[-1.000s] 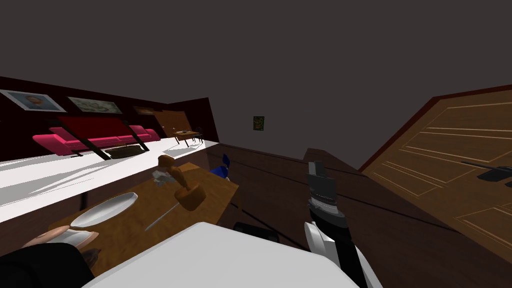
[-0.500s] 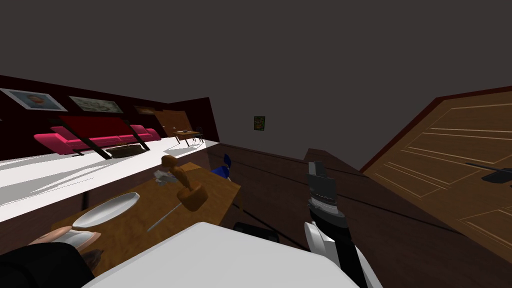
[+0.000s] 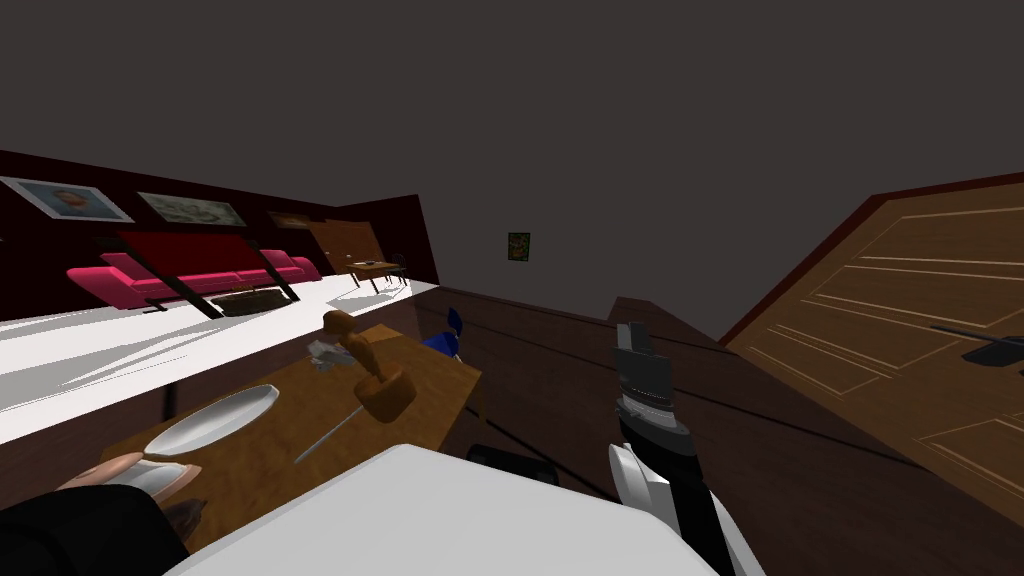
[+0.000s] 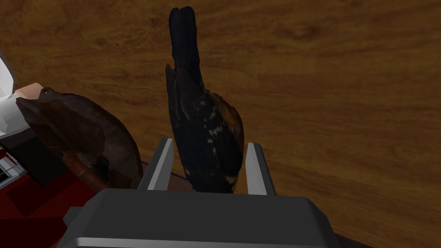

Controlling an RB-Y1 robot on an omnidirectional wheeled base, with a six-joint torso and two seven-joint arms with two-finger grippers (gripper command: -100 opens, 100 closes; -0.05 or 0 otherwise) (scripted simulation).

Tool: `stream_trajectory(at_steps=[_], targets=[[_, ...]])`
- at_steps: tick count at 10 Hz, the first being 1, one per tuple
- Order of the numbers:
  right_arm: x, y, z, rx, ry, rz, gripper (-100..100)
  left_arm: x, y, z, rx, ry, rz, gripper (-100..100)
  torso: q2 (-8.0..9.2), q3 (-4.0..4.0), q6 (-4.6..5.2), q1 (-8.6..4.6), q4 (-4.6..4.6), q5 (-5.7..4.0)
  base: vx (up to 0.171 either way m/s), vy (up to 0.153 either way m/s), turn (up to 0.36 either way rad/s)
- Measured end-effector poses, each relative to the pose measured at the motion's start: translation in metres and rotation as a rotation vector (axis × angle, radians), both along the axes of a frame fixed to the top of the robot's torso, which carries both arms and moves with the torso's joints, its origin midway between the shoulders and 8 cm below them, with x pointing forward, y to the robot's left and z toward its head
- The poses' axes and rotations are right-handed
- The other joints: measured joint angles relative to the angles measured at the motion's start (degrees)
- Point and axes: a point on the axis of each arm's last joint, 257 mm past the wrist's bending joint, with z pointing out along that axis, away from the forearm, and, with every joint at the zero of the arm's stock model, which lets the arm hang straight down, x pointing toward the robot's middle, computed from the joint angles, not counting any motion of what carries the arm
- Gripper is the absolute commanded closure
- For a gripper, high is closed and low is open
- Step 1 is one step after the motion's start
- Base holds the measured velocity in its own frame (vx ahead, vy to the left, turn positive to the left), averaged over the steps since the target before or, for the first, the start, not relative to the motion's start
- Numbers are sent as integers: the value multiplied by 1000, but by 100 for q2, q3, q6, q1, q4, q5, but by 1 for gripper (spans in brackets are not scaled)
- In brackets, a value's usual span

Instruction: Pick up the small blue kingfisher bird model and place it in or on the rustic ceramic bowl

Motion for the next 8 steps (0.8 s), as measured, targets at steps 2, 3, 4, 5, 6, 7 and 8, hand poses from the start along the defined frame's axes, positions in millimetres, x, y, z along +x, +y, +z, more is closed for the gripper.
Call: stream_trajectory(at_steps=[2,3,4,5,6,7,8], targets=[[0,0,0,0,0,0,0,-3,8,9,4,-2,3,100,3,1,-2,-30,0,-6,-4,-79,-7],[0,0,0,0,0,0,0,-5,10,14,4,-1,3,100,1,0,-2,-38,-1,-9,1,-42,5],[0,0,0,0,0,0,0,-5,10,14,2,1,3,0,0,0,-2,-24,0,-7,0,-9,3],[0,0,0,0,0,0,0,-6,10,14,2,1,3,100,0,0,-1,-11,0,-4,-14,-70,52],[0,0,0,0,0,0,0,-7,21,24,24,0,11,100,7,3,-7,-29,-1,-14,-13,-85,43],[0,0,0,0,0,0,0,-11,28,30,34,7,14,100,8,4,-6,-38,0,-11,1,-49,9],[0,0,0,0,0,0,0,-13,30,31,37,10,16,100,4,3,-3,-28,1,-10,12,-63,30]])
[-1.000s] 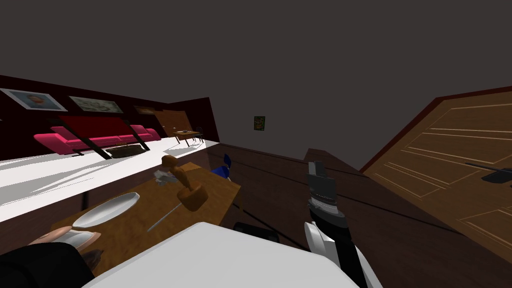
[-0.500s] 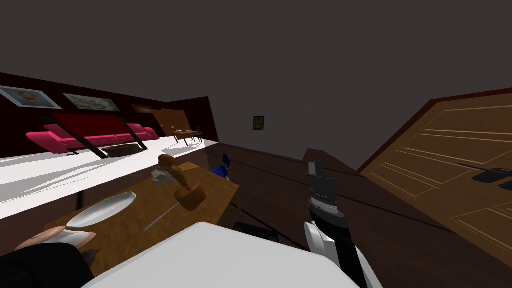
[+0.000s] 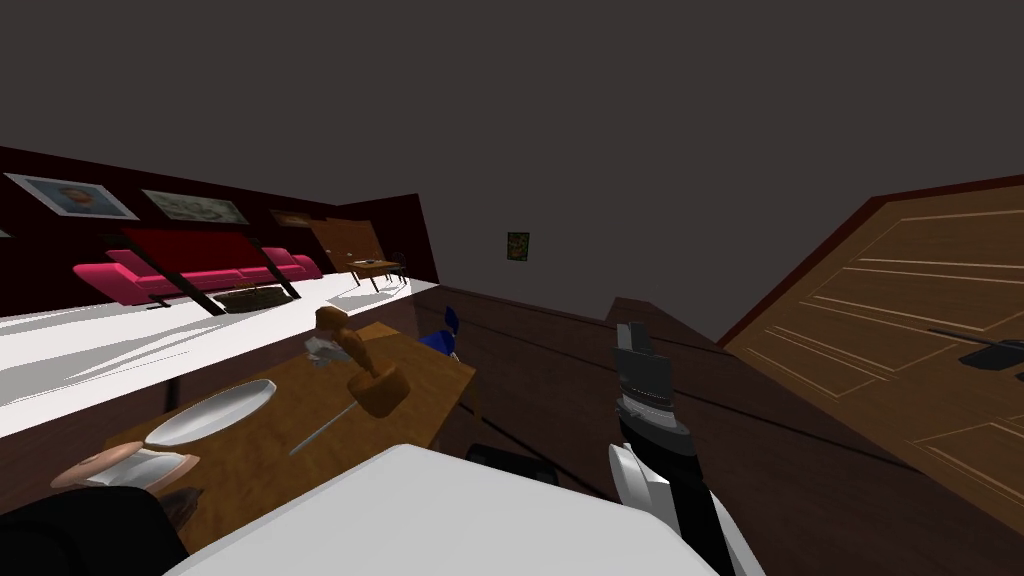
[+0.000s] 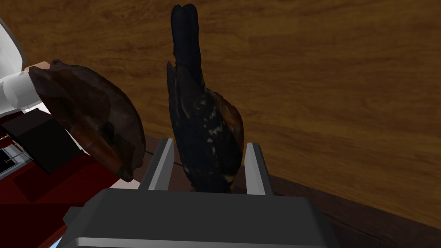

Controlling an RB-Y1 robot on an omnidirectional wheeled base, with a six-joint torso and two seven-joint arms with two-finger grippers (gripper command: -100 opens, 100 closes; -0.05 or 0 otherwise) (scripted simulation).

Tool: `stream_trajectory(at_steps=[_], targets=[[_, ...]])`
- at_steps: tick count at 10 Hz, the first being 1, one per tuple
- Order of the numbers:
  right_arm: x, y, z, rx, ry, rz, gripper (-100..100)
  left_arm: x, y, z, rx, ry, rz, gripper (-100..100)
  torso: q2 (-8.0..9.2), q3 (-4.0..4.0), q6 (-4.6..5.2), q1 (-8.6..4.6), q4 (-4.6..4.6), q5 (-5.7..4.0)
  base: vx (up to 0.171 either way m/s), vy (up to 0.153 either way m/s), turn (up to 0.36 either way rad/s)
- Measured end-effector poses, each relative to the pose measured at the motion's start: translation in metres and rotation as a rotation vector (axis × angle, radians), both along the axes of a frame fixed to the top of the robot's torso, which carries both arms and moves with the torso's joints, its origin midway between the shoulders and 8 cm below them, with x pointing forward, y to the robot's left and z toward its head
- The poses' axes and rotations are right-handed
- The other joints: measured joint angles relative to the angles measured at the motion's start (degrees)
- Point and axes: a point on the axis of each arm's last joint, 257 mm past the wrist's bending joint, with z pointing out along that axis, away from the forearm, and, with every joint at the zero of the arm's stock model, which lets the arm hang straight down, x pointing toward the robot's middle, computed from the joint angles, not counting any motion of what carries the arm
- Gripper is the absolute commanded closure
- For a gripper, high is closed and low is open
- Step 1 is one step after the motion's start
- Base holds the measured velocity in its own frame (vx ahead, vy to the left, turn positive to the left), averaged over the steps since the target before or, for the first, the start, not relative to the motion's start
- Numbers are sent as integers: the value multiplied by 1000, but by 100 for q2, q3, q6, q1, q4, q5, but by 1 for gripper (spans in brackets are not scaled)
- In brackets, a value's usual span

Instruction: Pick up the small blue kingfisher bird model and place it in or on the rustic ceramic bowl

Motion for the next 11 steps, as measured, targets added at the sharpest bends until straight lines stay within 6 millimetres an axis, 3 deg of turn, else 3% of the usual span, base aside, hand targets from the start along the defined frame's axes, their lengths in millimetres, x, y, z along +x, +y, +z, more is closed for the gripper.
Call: stream_trajectory(at_steps=[4,9,11], targets=[[0,0,0,0,0,0,0,-16,31,28,53,9,33,100,0,0,-4,-4,1,-8,8,-60,21],[0,0,0,0,0,0,0,-57,76,70,120,52,118,100,8,4,-3,-16,0,-13,-10,-73,-22],[0,0,0,0,0,0,0,-62,78,75,123,58,131,100,6,4,-1,7,2,-1,-15,-13,-19]])
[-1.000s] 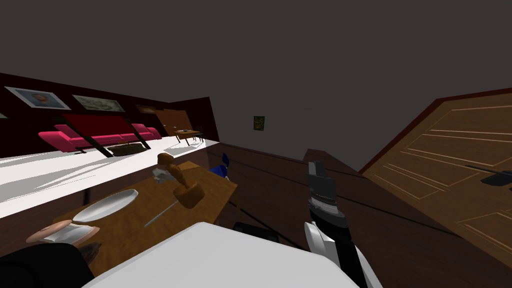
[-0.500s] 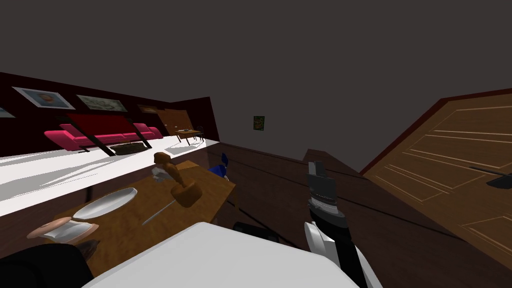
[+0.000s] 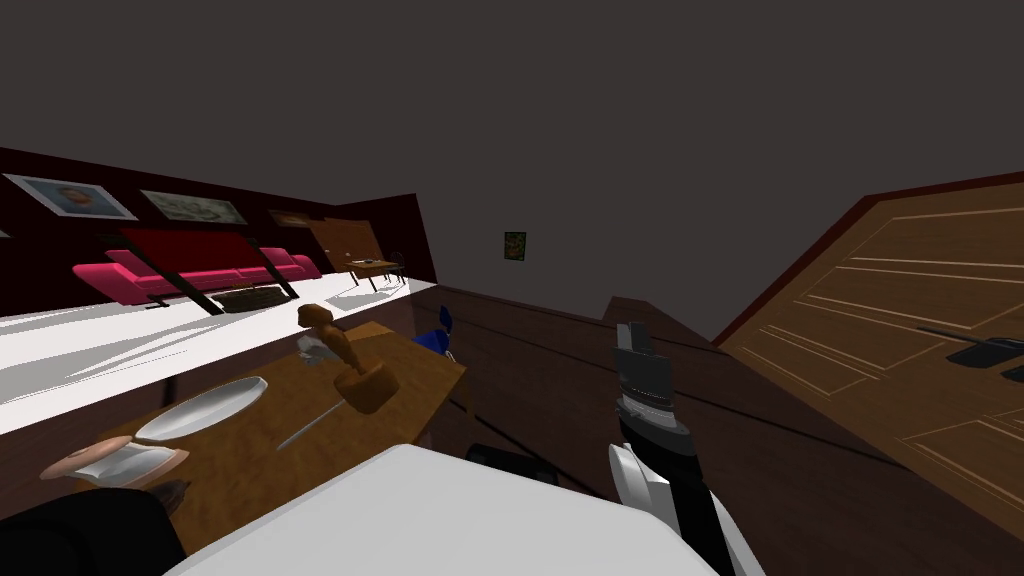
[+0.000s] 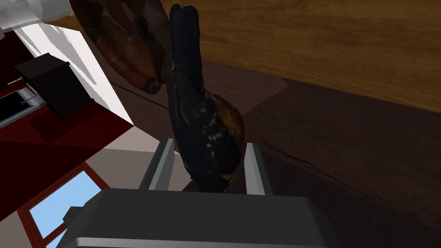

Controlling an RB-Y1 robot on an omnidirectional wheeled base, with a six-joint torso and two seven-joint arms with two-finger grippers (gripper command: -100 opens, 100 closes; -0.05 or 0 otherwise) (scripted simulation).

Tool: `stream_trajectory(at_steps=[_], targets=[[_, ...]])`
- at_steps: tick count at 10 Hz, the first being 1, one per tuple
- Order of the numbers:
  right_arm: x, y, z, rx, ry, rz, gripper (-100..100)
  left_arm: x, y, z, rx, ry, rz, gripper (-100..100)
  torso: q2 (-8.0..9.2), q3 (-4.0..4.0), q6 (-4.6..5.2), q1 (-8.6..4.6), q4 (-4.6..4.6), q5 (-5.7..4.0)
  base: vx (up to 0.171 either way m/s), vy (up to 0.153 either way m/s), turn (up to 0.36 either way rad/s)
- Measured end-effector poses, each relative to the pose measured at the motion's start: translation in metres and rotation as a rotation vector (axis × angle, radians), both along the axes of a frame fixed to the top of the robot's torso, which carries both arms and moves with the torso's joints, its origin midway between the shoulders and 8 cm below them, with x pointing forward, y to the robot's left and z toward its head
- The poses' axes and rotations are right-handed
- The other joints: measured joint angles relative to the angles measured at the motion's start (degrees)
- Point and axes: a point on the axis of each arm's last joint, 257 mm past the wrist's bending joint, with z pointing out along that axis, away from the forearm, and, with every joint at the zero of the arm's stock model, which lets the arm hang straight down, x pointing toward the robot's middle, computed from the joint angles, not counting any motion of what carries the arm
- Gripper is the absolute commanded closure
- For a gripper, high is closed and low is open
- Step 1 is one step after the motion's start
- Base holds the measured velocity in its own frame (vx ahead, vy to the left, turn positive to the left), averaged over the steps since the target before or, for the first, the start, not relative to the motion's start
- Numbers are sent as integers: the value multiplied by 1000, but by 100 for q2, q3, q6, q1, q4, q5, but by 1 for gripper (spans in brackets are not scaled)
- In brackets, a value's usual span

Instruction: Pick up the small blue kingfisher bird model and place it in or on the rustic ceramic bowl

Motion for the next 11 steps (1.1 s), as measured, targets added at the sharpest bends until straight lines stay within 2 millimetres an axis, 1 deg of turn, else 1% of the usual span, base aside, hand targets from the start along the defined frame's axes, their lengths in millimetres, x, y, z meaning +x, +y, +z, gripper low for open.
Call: stream_trajectory(at_steps=[3,4,5,6,7,10,11], targets=[[0,0,0,0,0,0,0,-9,8,11,11,5,27,100,-2,-1,3,9,-1,2,-23,-4,-78],[0,0,0,0,0,0,0,-17,13,17,15,11,46,100,-1,-2,8,13,-2,-4,-31,17,-59],[0,0,0,0,0,0,0,-18,15,19,18,11,50,100,-1,-1,5,15,0,2,-13,14,8],[0,0,0,0,0,0,0,-17,16,20,18,10,51,100,-4,-2,2,15,-1,3,-35,45,-212],[0,0,0,0,0,0,0,-24,20,26,19,14,74,100,-3,-2,18,29,-1,-4,-49,62,-133],[0,0,0,0,0,0,0,-29,31,41,22,11,118,100,3,1,19,54,1,1,-59,91,-161],[0,0,0,0,0,0,0,-29,33,45,23,10,123,100,4,2,12,47,0,6,-29,32,-12]])
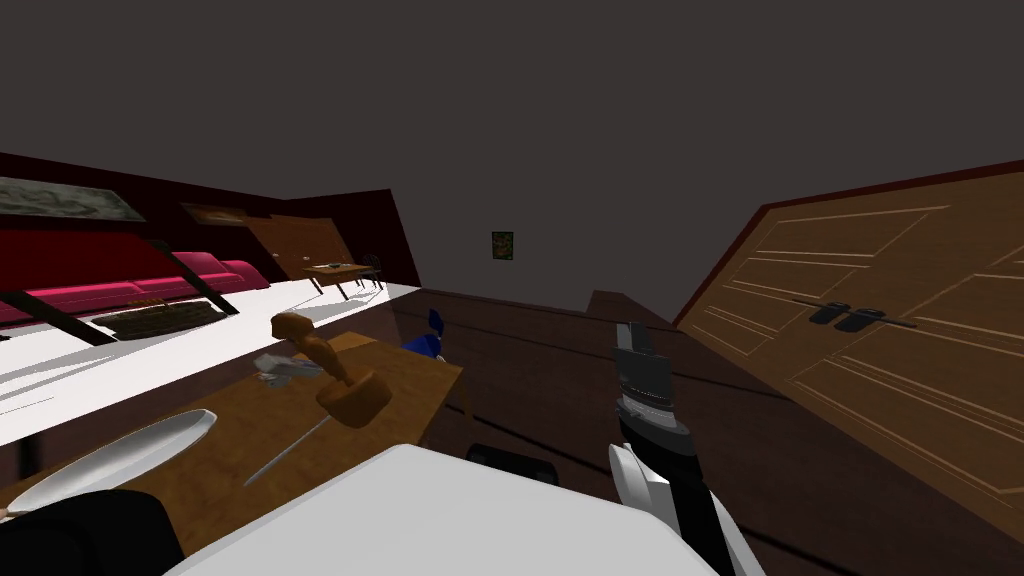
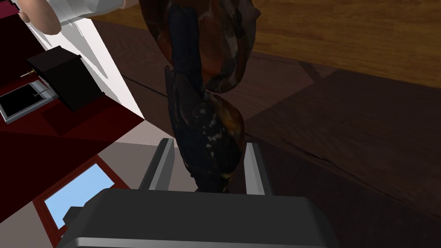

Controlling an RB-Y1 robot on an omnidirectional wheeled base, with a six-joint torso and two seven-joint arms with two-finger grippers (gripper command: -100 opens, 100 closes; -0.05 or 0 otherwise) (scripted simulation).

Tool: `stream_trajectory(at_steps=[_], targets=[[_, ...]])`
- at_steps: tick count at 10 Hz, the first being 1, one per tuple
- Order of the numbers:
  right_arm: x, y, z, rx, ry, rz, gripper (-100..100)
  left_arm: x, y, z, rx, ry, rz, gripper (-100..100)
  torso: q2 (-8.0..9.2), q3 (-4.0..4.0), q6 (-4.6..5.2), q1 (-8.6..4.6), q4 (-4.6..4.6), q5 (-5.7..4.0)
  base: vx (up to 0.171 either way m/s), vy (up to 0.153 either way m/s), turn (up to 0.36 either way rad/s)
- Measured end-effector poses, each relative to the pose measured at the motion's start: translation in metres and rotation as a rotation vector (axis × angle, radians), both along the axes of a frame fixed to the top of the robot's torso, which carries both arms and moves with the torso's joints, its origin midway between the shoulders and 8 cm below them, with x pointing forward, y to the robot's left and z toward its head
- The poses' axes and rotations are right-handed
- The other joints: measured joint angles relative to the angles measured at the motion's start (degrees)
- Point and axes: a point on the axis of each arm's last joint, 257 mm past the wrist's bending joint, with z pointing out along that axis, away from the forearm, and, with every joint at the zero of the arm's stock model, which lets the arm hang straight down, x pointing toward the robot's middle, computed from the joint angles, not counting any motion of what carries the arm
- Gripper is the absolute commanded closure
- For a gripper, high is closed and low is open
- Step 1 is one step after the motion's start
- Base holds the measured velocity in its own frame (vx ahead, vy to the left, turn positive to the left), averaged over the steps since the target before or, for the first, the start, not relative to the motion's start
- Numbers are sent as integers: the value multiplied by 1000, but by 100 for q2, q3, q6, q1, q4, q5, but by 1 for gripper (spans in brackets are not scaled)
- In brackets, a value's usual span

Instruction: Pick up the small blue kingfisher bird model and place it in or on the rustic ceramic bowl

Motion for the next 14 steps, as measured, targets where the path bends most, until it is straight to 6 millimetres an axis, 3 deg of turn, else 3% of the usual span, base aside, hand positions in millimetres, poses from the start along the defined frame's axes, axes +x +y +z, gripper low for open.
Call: stream_trajectory(at_steps=[3,6,8,9,13,14], targets=[[0,0,0,0,0,0,0,-2,5,10,-8,-10,34,100,-1,-1,14,7,0,-6,-82,108,-217],[0,0,0,0,0,0,0,9,13,20,-9,-24,36,100,-11,-6,-10,-1,-3,3,-42,104,-30],[0,0,0,0,0,0,0,23,10,14,-32,-44,33,100,-2,-2,5,22,-1,4,-66,113,-72],[0,0,0,0,0,0,0,26,11,14,-32,-44,28,-100,-10,-6,-5,0,-3,5,-5,15,-3],[0,0,0,0,0,0,0,26,11,14,-32,-44,28,-100,-26,-15,-6,-35,-8,-5,-1,2,0],[0,0,0,0,0,0,0,26,11,14,-32,-44,28,0,-26,-16,-6,-36,-8,-5,0,0,0]])
